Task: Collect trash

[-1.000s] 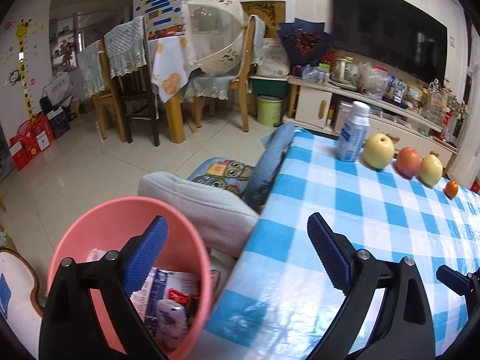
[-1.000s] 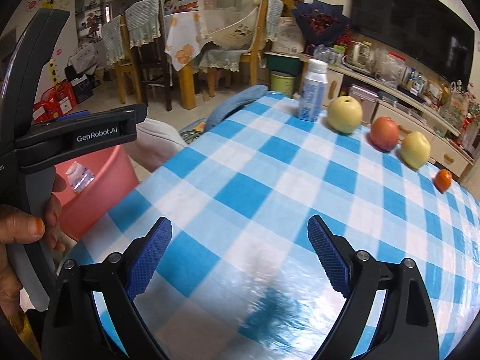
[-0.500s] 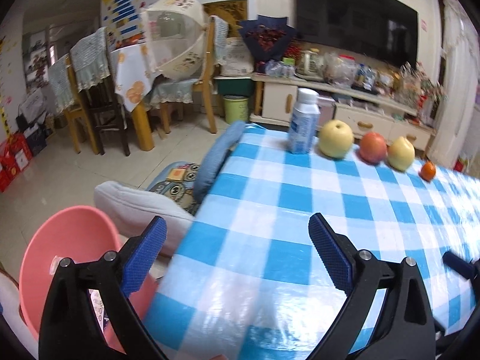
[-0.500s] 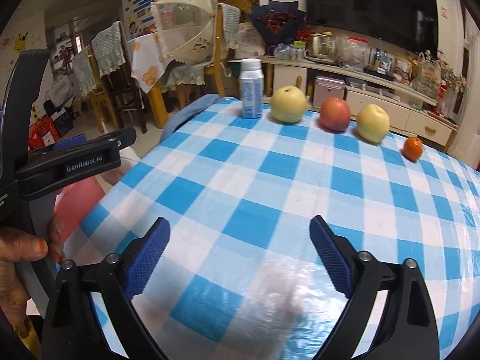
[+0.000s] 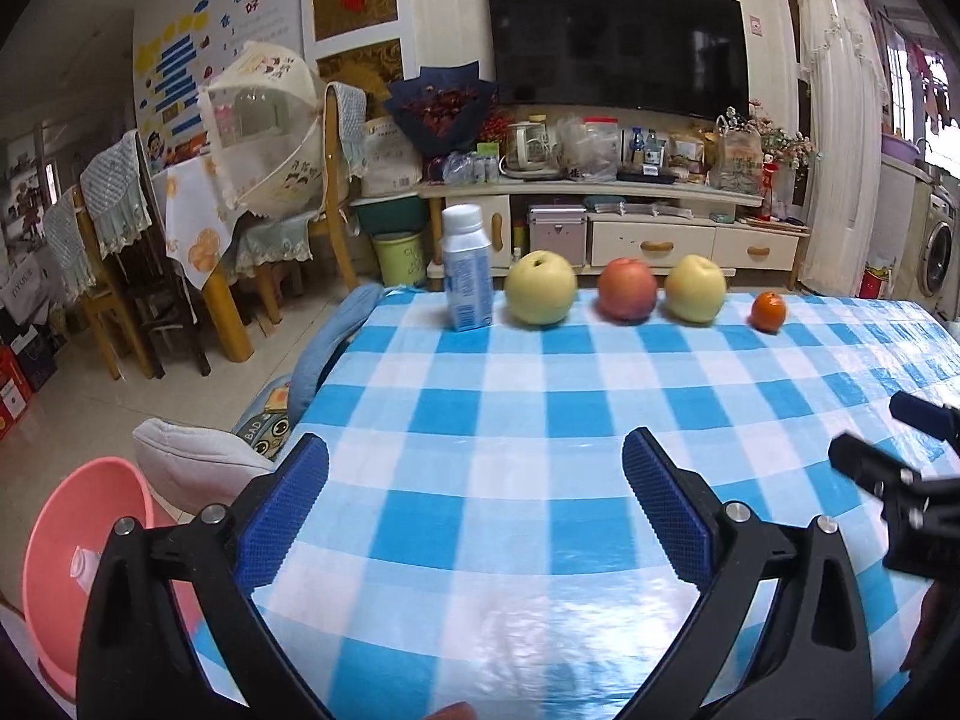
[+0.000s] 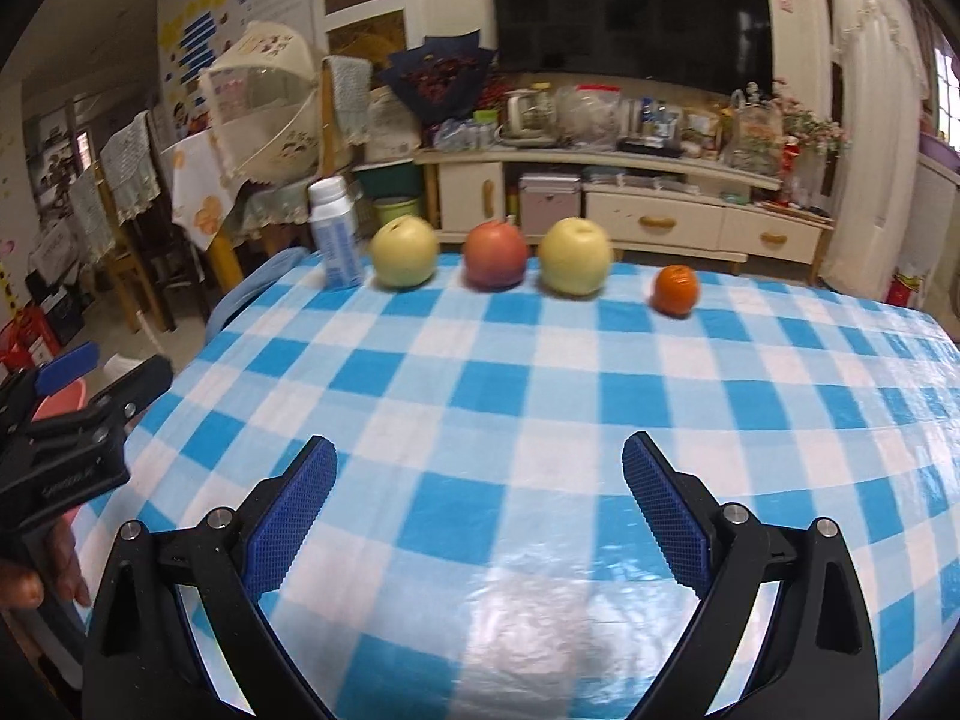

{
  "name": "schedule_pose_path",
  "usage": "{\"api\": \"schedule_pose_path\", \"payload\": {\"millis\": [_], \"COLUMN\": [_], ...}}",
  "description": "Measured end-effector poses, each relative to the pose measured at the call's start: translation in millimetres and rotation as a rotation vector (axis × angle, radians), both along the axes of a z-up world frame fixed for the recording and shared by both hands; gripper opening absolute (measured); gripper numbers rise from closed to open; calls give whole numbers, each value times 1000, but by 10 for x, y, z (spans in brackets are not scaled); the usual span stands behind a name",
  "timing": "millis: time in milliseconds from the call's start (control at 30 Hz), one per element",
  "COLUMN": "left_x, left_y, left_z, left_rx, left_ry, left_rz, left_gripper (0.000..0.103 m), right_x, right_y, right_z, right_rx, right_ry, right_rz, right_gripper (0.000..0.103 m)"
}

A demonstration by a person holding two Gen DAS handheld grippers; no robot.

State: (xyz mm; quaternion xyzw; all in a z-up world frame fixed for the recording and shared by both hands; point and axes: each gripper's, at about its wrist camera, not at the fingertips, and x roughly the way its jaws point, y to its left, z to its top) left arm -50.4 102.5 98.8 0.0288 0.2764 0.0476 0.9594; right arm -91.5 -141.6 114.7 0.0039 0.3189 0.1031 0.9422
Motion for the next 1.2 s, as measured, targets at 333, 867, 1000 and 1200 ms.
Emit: {"api": "schedule_pose_path", "payload": {"millis": [333, 867, 1000, 1200], "left_x": [-184, -422, -472, -555], "left_y": [-744, -1326, -1352, -1400], "left_z": [27, 428, 523, 627], "left_rx": [14, 32, 30, 45], "left_ry": [-16, -72, -100, -130], "left_rz": [-77, -109, -85, -68], "left_gripper": [99, 99, 99, 99], "right_x": [-77, -351, -418, -497], "right_y": [-628, -1153, -1224, -1301], "right_z": [123, 369, 428, 466], "right_rx": [-18, -13, -15, -32], "right_ry": [-69, -183, -213, -240], "right_rz": [-126, -205, -221, -234], "right_gripper": [95, 95, 95, 95]}}
